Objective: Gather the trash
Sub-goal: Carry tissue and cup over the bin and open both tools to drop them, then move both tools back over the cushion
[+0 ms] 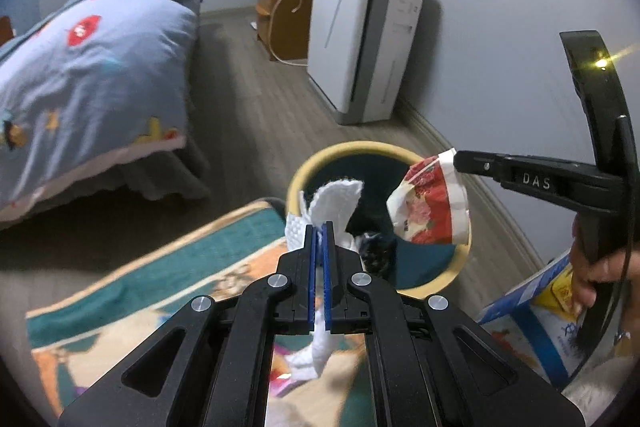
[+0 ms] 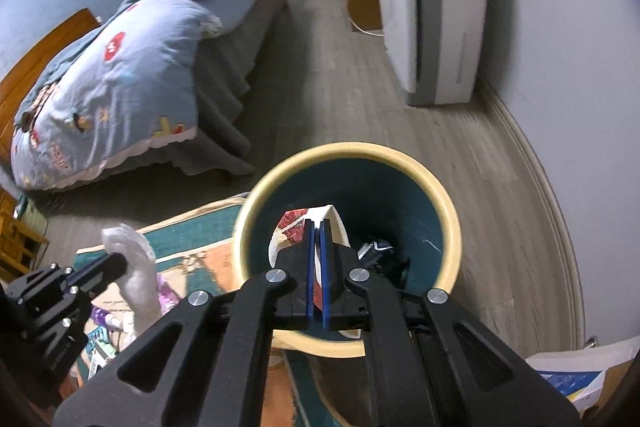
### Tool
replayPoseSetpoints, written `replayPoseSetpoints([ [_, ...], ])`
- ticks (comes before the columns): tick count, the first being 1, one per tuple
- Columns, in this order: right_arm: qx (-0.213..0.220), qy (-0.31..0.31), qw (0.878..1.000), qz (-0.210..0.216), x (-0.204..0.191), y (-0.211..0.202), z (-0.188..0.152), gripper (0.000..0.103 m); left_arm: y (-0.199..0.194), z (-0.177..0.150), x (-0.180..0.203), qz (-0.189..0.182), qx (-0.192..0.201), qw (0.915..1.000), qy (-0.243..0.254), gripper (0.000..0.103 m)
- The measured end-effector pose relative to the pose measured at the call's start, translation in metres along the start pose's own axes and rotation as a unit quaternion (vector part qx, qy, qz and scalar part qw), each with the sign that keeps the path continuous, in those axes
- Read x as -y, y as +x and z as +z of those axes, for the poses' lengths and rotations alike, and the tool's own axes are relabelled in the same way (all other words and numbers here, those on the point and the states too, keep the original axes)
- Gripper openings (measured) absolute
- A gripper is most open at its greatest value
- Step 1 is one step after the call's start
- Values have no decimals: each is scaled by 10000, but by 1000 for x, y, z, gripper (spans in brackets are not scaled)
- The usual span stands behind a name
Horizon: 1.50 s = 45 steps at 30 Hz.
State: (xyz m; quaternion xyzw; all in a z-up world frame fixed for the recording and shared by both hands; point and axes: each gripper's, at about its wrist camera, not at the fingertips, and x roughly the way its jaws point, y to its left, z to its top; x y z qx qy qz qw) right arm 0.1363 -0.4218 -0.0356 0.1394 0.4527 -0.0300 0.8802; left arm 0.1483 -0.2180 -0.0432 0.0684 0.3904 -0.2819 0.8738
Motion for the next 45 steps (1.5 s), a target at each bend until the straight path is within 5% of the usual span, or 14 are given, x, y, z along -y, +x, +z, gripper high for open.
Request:
replayPoseSetpoints([
  [18, -306, 608, 9972, -296, 52, 28, -9, 2, 67, 14, 26, -97, 33, 9997, -236, 4],
  [21, -288, 616, 9972, -296, 52, 28, -6, 3, 71, 13, 23, -95, 17, 9996, -264, 15],
  [24, -270, 627, 9971, -337, 53, 28, -6, 6, 72, 13, 20, -36, 0, 9994, -345, 43],
  [30, -227, 639, 9972, -309, 52, 25, -4, 35, 60, 12, 18, 141, 61, 9997, -200, 59],
  [37, -29, 606, 9979, -245, 40, 15, 0, 92, 24, 8, -1, 443, 246, 9984, -233, 90],
  [45, 75, 431, 9989, -137, 7, 5, 4, 97, -15, -3, -24, 728, 286, 9964, -318, 94],
])
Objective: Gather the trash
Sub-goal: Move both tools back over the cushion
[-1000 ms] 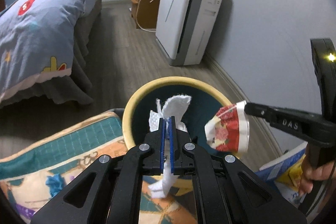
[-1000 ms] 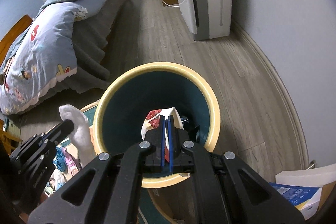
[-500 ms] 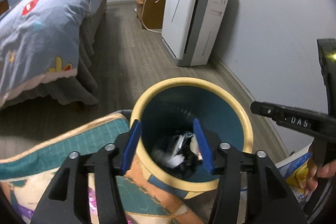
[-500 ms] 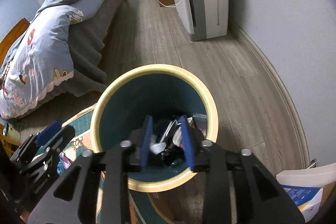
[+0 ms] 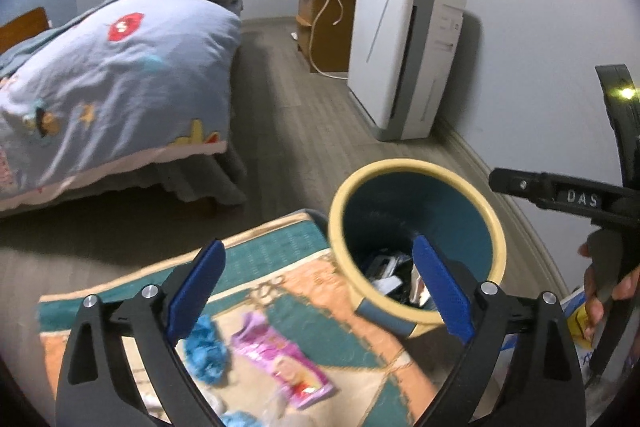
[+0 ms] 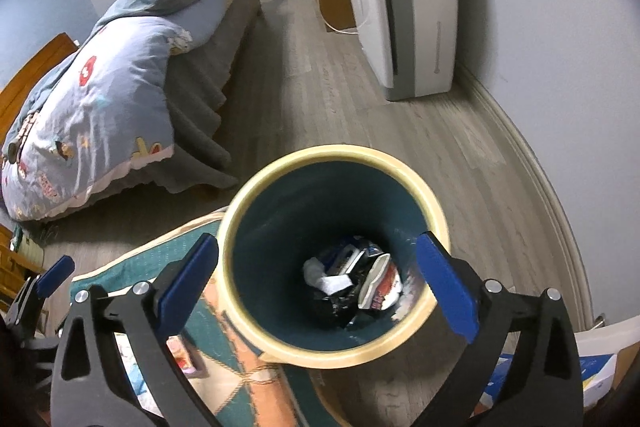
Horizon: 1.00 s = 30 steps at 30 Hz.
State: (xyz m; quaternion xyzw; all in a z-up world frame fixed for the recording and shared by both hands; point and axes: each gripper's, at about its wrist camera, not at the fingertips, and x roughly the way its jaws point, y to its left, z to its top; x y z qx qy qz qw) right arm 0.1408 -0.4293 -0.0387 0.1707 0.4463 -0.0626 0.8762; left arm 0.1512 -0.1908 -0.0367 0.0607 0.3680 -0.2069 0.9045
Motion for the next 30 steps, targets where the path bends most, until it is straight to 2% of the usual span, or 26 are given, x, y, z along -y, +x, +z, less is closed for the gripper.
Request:
replayPoseSetpoints([
  [8, -38, -360, 9990, 261, -55, -5, -7, 97, -45, -20, -27, 253, 113, 9996, 109, 95],
  [12, -37, -599, 9977, 330, -84, -8, -13, 97, -63, -37, -54, 523, 75, 9986, 95, 95],
  [20, -177, -1088, 9932, 373, -140, -2, -30, 97, -84, -65, -119, 934, -103, 9951, -319, 95],
  [30, -423, -1518, 9868, 372, -192, 20, -55, 97, -92, -87, -160, 1186, -219, 9918, -433, 95],
])
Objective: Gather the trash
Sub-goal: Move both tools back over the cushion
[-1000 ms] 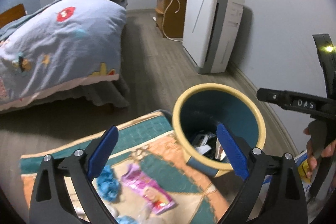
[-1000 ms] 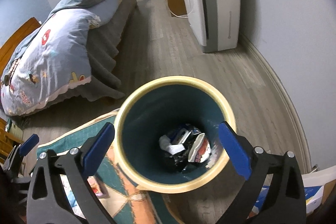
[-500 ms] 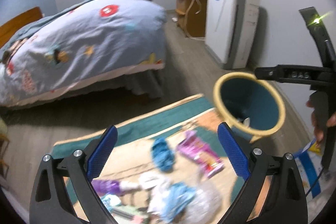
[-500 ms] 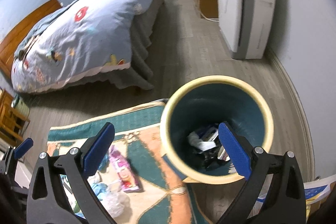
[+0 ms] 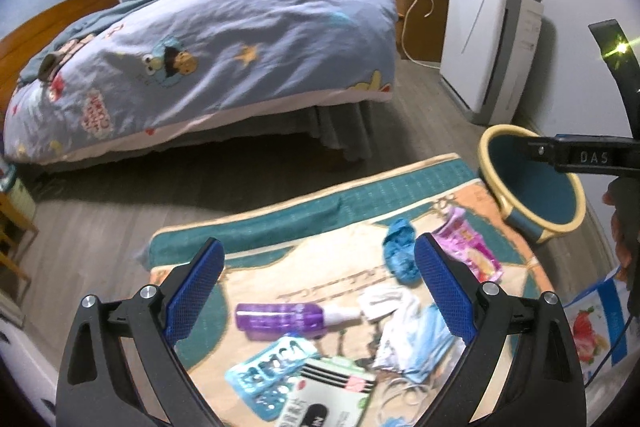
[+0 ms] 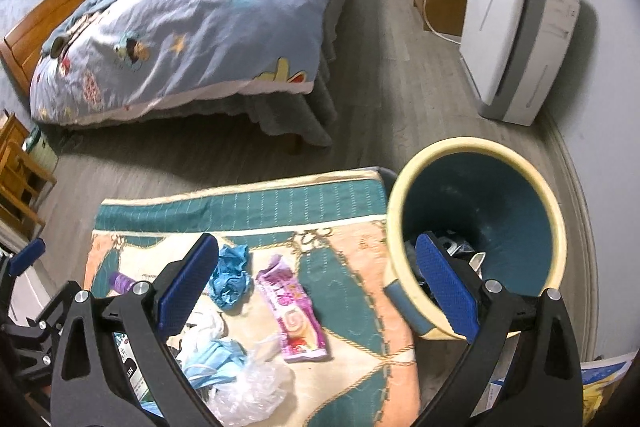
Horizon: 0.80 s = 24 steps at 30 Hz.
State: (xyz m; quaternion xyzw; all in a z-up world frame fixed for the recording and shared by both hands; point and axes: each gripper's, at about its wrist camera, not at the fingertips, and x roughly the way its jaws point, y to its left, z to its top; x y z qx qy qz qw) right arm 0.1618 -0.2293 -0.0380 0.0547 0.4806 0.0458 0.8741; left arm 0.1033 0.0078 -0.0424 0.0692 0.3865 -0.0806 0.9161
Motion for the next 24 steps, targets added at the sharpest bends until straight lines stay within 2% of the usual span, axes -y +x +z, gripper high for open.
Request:
replayPoseSetpoints([
  [8, -286, 73, 9995, 62, -14, 27, -3, 97, 7, -6, -14, 109, -46, 9999, 100, 95],
  [19, -613, 273, 9977, -15, -2, 54, -7, 97, 18, -8, -27, 180, -160, 9997, 22, 95],
  [24, -793, 144, 9967, -59, 0, 65, -13, 97, 28, -12, -31, 282, -299, 9992, -9, 95],
])
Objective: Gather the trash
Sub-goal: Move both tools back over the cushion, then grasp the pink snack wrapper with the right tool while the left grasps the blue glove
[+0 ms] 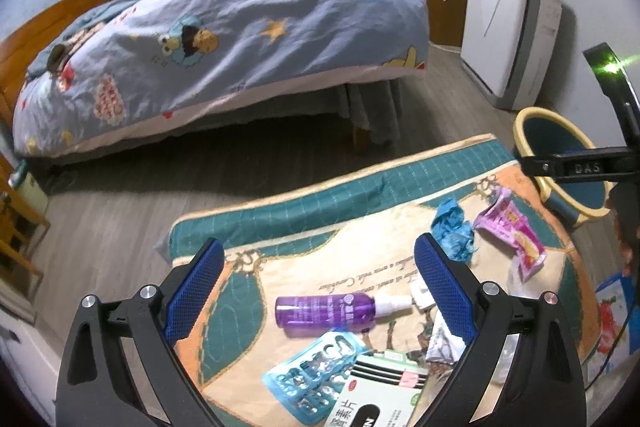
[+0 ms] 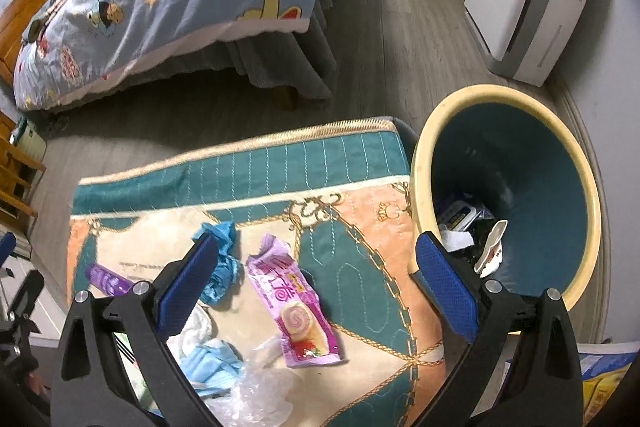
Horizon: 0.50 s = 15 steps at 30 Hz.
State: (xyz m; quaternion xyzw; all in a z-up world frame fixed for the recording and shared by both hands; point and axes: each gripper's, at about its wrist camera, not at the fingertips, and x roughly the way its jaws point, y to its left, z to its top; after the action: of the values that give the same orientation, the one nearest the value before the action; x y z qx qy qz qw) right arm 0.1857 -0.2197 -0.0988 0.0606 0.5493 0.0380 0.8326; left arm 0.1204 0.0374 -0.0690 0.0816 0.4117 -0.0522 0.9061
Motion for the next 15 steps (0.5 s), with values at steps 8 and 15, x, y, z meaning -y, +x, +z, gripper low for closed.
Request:
replayPoseSetpoints([
  [8, -367, -330, 9988, 9, 2, 27, -7, 97, 24, -9, -25, 97, -400, 9978, -518, 95],
  [15, -870, -866, 9922, 208, -16, 54, -21, 73, 41, -15, -34, 311, -662, 9956, -589, 95],
])
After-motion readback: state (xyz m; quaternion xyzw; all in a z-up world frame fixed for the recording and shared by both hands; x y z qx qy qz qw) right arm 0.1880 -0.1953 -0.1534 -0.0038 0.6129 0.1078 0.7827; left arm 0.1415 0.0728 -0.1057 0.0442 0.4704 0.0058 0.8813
